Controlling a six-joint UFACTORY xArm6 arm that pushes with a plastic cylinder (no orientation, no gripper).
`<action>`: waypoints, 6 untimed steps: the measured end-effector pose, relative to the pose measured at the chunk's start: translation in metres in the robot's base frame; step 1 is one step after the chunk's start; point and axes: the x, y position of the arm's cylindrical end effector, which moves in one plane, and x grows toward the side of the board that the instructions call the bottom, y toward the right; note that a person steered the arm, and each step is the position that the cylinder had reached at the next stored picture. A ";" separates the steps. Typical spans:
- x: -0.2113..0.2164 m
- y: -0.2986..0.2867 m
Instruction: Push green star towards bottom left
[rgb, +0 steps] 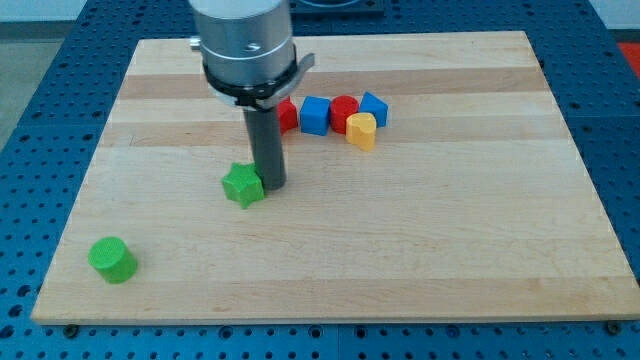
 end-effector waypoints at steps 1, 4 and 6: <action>0.000 -0.023; 0.014 -0.079; 0.016 -0.102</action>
